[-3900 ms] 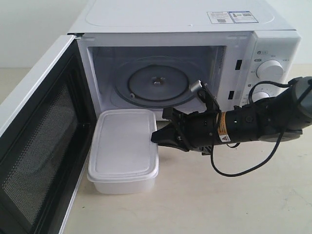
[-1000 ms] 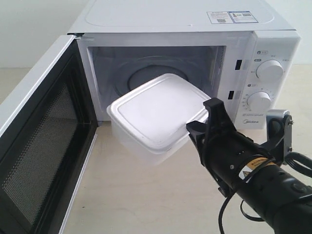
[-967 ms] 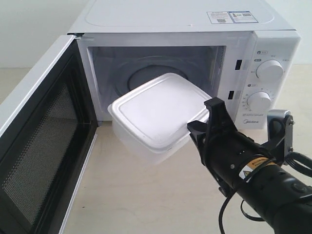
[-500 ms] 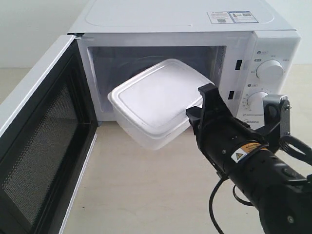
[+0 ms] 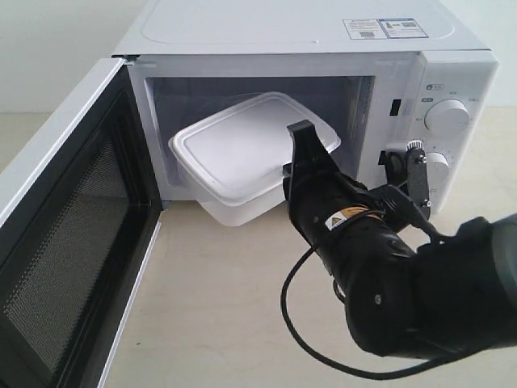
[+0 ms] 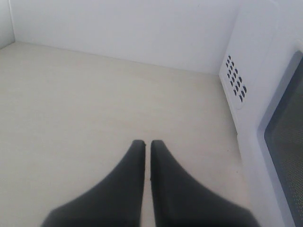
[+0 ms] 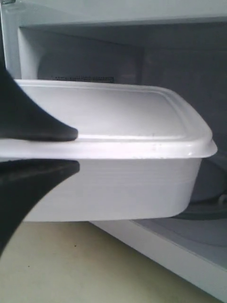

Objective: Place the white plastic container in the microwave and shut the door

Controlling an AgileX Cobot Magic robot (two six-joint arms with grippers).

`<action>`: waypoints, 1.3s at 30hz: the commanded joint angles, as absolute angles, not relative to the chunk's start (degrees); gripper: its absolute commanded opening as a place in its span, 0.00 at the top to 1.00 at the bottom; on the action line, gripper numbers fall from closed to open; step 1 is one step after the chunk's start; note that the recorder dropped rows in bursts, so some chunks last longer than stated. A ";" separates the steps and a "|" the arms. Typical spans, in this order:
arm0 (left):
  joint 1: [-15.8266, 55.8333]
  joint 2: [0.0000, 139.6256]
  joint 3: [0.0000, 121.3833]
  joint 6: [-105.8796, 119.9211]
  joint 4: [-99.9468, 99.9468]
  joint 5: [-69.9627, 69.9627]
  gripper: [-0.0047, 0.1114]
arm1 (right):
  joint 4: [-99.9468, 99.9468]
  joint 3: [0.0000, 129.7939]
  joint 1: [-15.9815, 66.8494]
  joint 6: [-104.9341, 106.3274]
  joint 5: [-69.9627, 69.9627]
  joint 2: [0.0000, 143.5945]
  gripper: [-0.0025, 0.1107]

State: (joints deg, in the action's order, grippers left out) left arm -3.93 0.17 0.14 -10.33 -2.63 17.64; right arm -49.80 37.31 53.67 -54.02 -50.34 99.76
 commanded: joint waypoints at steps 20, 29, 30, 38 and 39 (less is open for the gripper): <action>-3.99 0.00 0.00 -10.74 -2.41 17.35 0.92 | -47.36 54.93 43.36 -43.56 -44.25 110.53 0.98; -3.99 0.00 0.00 -10.74 -2.41 17.35 0.92 | -47.37 57.23 42.32 -43.45 -43.62 112.15 0.98; -3.99 0.00 0.00 -10.74 -2.41 17.35 0.92 | -47.37 57.33 42.21 -43.34 -43.47 112.15 0.98; -3.99 0.00 0.00 -10.74 -2.41 17.35 0.92 | -47.37 57.33 41.66 -43.38 -44.05 112.57 0.98; -3.99 0.00 0.00 -10.74 -2.41 17.35 0.92 | -47.05 57.33 41.66 -43.38 -44.15 112.58 0.98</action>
State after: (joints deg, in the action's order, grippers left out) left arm -3.93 0.17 0.14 -10.33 -2.63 17.64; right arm -48.20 56.89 42.13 -43.88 -42.32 112.67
